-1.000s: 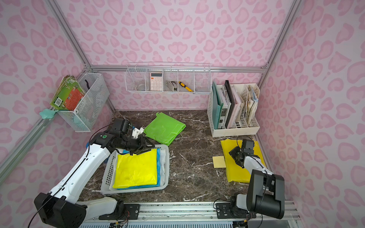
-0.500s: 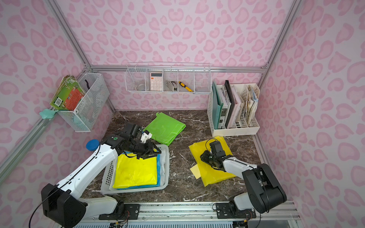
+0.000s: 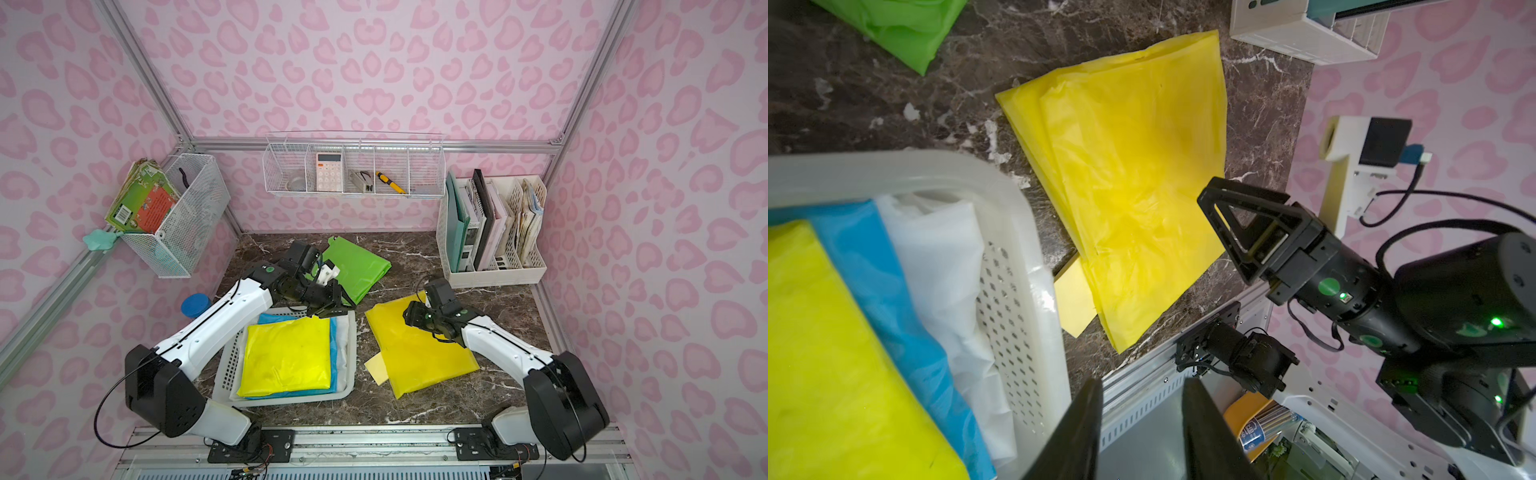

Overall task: Put the folded raincoat in the basket
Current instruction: Move the raincoat to the center of the board.

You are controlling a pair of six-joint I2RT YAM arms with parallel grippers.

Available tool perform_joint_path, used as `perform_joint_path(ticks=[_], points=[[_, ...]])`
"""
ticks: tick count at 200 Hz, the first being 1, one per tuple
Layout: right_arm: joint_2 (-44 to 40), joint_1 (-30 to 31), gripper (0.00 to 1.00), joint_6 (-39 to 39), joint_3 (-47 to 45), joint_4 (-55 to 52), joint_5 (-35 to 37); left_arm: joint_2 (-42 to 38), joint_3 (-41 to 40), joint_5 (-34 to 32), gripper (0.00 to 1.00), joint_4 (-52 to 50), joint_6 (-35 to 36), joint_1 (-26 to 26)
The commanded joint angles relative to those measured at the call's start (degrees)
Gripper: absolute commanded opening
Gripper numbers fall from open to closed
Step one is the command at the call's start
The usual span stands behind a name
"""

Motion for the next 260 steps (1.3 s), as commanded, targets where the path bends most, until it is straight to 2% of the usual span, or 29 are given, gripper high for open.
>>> perform_joint_path(ticks=[1, 29, 53, 103, 135, 175, 186, 198, 214, 227, 243, 260], points=[[-6.8, 0.9, 0.65, 1.2, -3.8, -7.6, 2.6, 6.3, 7.4, 2.1, 0.30, -4.4, 4.9, -2.3], [-15.5, 4.1, 0.64, 4.8, -9.1, -15.5, 3.5, 17.3, 18.4, 2.4, 0.25, -9.4, 9.0, -7.1], [-22.3, 6.2, 0.56, 9.8, -14.7, -19.3, 2.6, 25.8, 25.0, 2.4, 0.22, -10.6, 8.7, -8.5], [-32.1, 7.8, 0.55, 14.3, -18.4, -27.1, 3.7, 37.8, 31.1, 2.5, 0.23, -10.9, 9.1, -10.7], [-34.8, 7.9, 0.60, 20.4, -25.5, -18.4, -1.3, 40.5, 30.8, 1.2, 0.22, -9.7, 8.2, -10.7], [-32.1, 7.2, 0.62, 25.7, -28.4, -6.8, 2.0, 41.2, 30.3, 0.0, 0.24, -9.0, 7.8, -10.7], [-30.3, 4.2, 0.55, 23.9, -28.5, -3.6, 1.1, 41.0, 30.3, 0.0, 0.24, -9.2, 7.8, -10.7], [-25.8, -3.1, 0.51, 18.0, -26.7, -3.2, -1.7, 40.5, 29.7, -0.9, 0.24, -9.3, 7.6, -10.8], [-19.8, -13.2, 0.52, 9.4, -23.4, -3.3, -7.1, 39.2, 27.8, -1.5, 0.24, -8.9, 7.5, -10.9], [-16.3, -19.5, 0.53, 3.6, -20.0, -4.7, -7.5, 37.7, 25.4, -1.6, 0.25, -7.6, 7.2, -10.8], [-12.5, -25.0, 0.55, -1.3, -16.1, -4.8, -7.7, 36.3, 22.8, -0.8, 0.26, -6.4, 6.8, -11.0], [-8.1, -28.3, 0.58, -4.8, -12.6, -5.6, -9.7, 35.4, 22.2, -0.7, 0.26, -6.2, 6.7, -11.5]])
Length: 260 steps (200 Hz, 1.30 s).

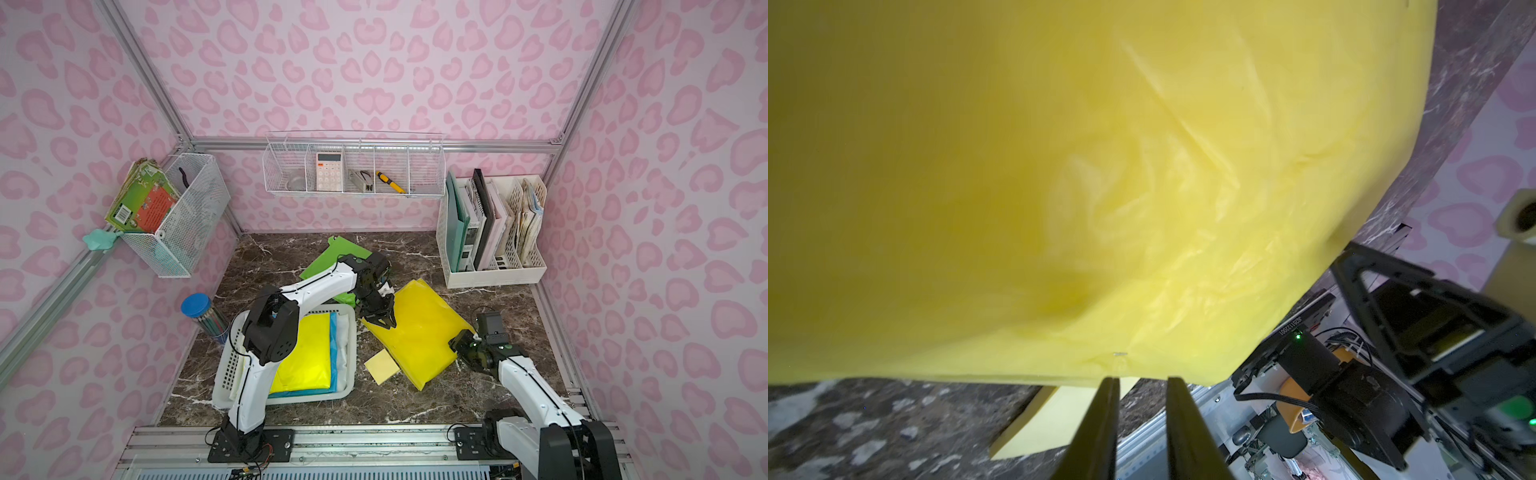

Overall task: Put the folded raincoat in the basket
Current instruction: Move the raincoat to the center of the board, then pick up the raincoat from the center of the board.

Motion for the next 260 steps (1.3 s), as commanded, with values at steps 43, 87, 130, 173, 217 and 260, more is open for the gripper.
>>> perform_joint_path(ticks=[43, 87, 130, 173, 217, 260], points=[[2.9, -5.2, 0.61, -8.6, 0.2, 1.1, -6.4, -2.0, 4.0, -1.6, 0.29, -2.3, 1.7, -0.7], [-2.1, -5.3, 0.63, -7.4, -6.0, 2.1, -7.2, 0.2, 6.2, -3.4, 0.27, -4.5, 3.0, -0.6], [-3.3, -4.8, 0.58, -2.7, -13.0, 9.4, -14.5, -0.7, 5.0, -3.0, 0.27, -3.2, 2.8, -0.6], [-1.5, -4.6, 0.36, -4.6, -10.8, 8.7, -11.5, -0.2, 6.6, -3.5, 0.27, -3.8, 2.8, -0.4], [5.0, -4.9, 0.13, -12.5, -0.8, -0.5, 0.9, -1.7, 7.8, -6.6, 0.32, -3.7, 2.8, 1.1], [4.7, -6.2, 0.09, -13.3, 1.7, 0.1, 8.3, 2.6, 15.3, -5.5, 0.37, -6.3, 2.9, 3.9]])
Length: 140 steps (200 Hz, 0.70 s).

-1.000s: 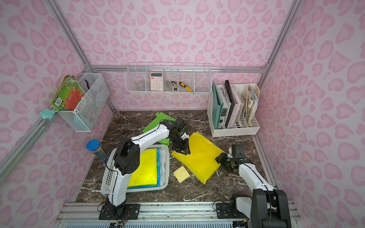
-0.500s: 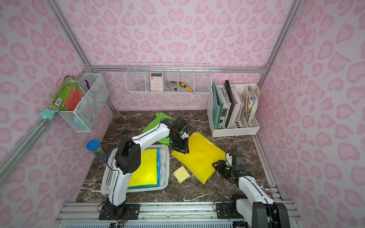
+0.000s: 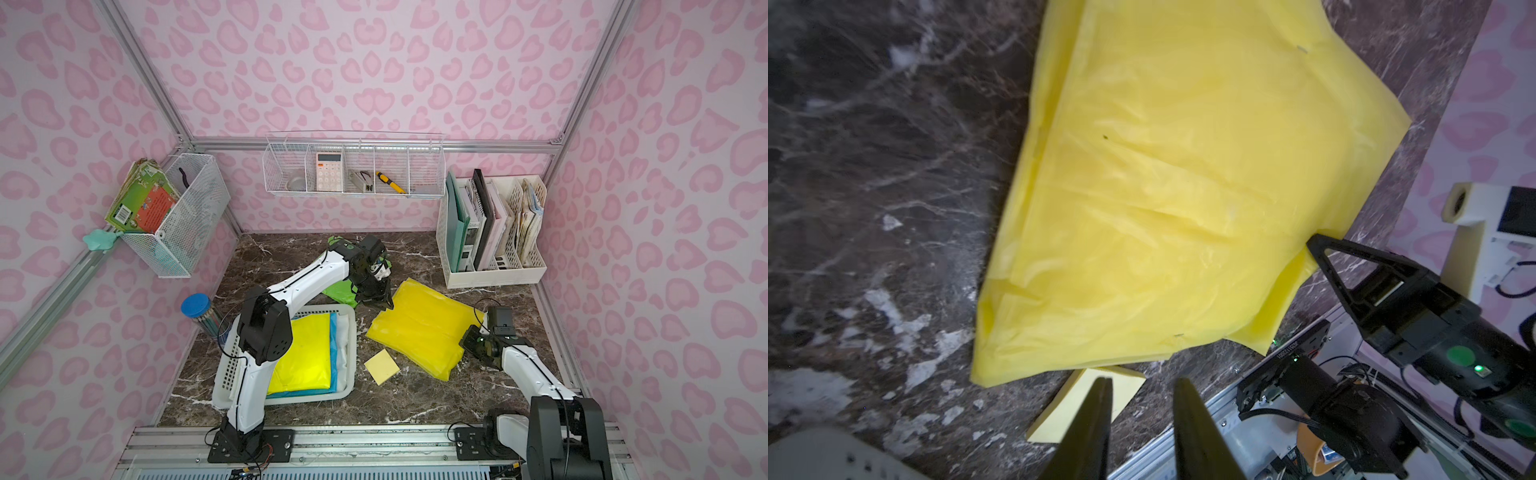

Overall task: Put the folded raincoat in the basket
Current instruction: Pick up the raincoat from the center of the board.

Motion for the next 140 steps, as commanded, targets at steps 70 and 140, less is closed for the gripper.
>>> perform_joint_path(ticks=[70, 140], points=[[6.0, -1.7, 0.04, -5.3, 2.7, 0.6, 3.5, 12.7, 15.3, -1.4, 0.60, -5.6, 2.2, 0.6], [7.4, -1.8, 0.04, -5.8, 1.8, 3.0, 0.0, 19.3, 16.2, -0.1, 0.59, -4.3, 1.2, -0.5]])
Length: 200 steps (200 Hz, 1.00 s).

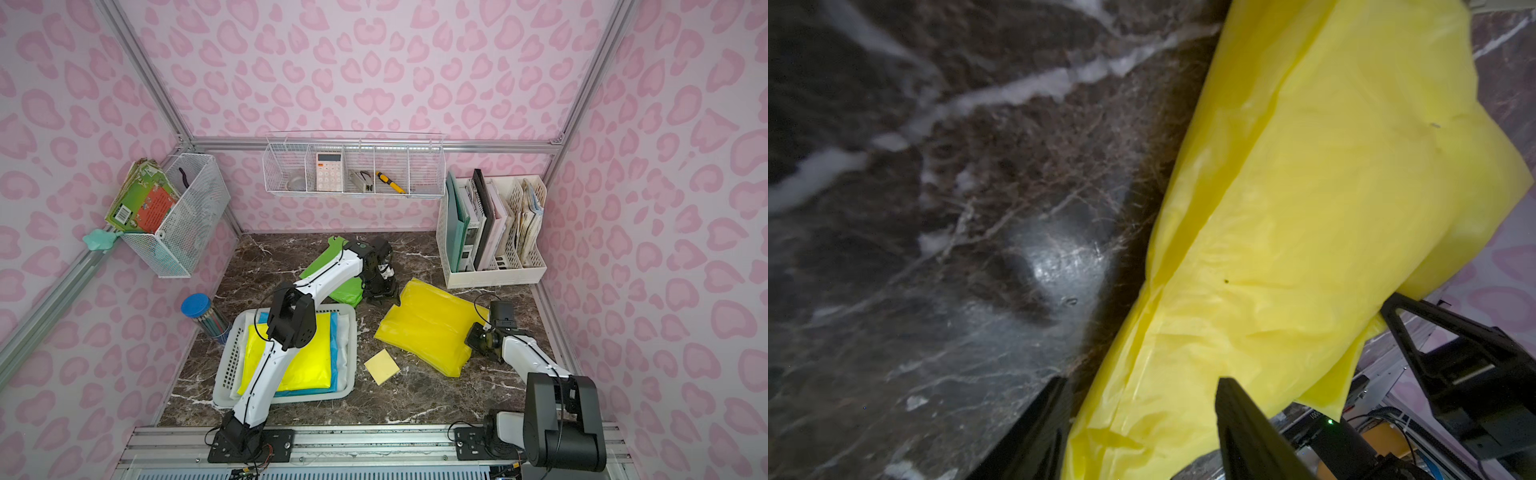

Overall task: Put the folded raincoat in the basket
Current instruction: Pick up the raincoat from the center of the board.

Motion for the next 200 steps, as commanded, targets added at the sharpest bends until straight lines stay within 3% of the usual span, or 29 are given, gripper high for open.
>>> perform_joint_path(ticks=[1, 55, 103, 149, 200], points=[[0.7, 0.0, 0.04, -0.6, -0.4, 1.2, -2.2, 1.7, 0.5, 1.9, 0.59, 0.1, -0.6, -0.7], [1.6, 0.0, 0.04, -0.9, -1.1, 2.5, -3.8, 3.6, 0.7, 1.8, 0.48, 1.9, -2.2, -1.2], [0.6, 0.0, 0.04, -1.2, -1.5, 3.3, -6.0, 1.5, 0.7, -4.1, 0.00, 1.6, -2.4, -1.1], [-1.2, 0.0, 0.02, -1.2, -1.0, 2.7, -8.5, -2.3, 0.7, -7.7, 0.00, -0.2, -2.1, -1.2], [-9.8, 0.8, 0.00, 0.1, 6.2, -4.3, -12.4, -11.6, 1.3, -10.8, 0.00, -6.5, -2.5, -1.2]])
